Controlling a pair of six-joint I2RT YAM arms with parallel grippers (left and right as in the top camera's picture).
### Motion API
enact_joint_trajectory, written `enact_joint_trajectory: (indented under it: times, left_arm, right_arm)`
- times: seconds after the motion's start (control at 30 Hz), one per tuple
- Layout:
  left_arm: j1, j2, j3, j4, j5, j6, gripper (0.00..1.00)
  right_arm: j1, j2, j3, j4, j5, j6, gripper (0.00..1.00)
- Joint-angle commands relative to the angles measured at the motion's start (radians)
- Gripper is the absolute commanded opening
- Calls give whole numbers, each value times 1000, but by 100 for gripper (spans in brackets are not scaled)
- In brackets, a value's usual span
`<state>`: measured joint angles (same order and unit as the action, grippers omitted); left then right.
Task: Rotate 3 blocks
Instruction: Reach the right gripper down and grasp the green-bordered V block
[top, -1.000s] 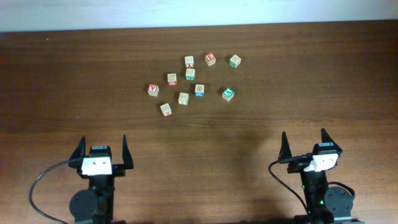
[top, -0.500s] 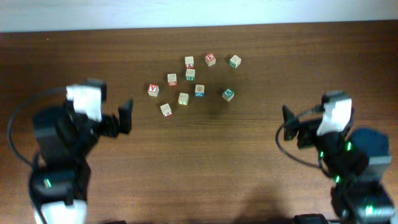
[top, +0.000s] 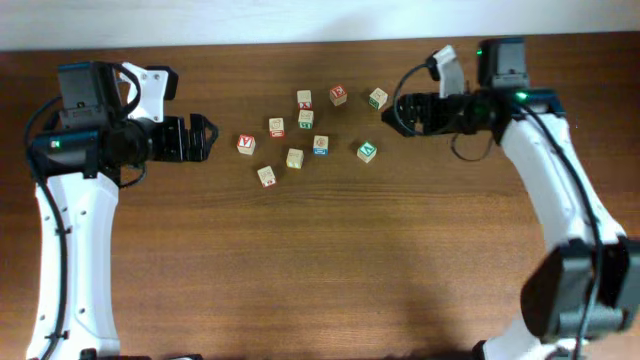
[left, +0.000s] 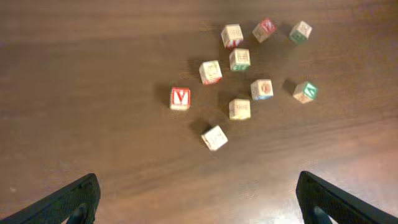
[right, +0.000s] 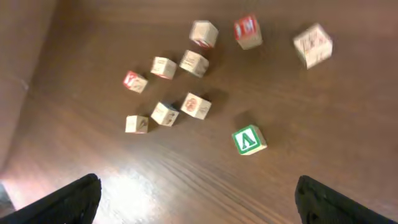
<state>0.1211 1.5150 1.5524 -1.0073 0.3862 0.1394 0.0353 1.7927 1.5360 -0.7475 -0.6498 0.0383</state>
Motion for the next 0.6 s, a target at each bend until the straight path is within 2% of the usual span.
enact_joint_trajectory:
  times: [0.0, 0.03, 0.13, 0.17, 0.23, 0.27, 0.4, 0.57]
  left_arm:
    - [3, 7, 17, 12, 12, 20, 99]
    - [3, 7, 17, 14, 0, 20, 99]
    - [3, 7, 17, 16, -64, 9, 99]
    - [3, 7, 17, 16, -115, -56, 99]
    - [3, 7, 17, 13, -236, -170, 99]
    - [3, 7, 17, 14, -272, -196, 99]
    - [3, 7, 17, 18, -359, -265, 99]
    - [3, 7, 17, 18, -361, -267, 99]
  right_arm:
    - [63, 53, 23, 39, 235, 268, 96]
    - [87, 66, 22, 52, 325, 320, 96]
    - [170, 96, 23, 75, 504, 459, 86]
    - [204, 107, 22, 79, 558, 508, 84]
    - [261, 128, 22, 79, 660, 595, 74]
    - [282, 142, 22, 81, 701, 635, 73]
    - [307, 208, 22, 118, 714, 731, 74]
    - [308, 304, 22, 181, 709, 731, 72]
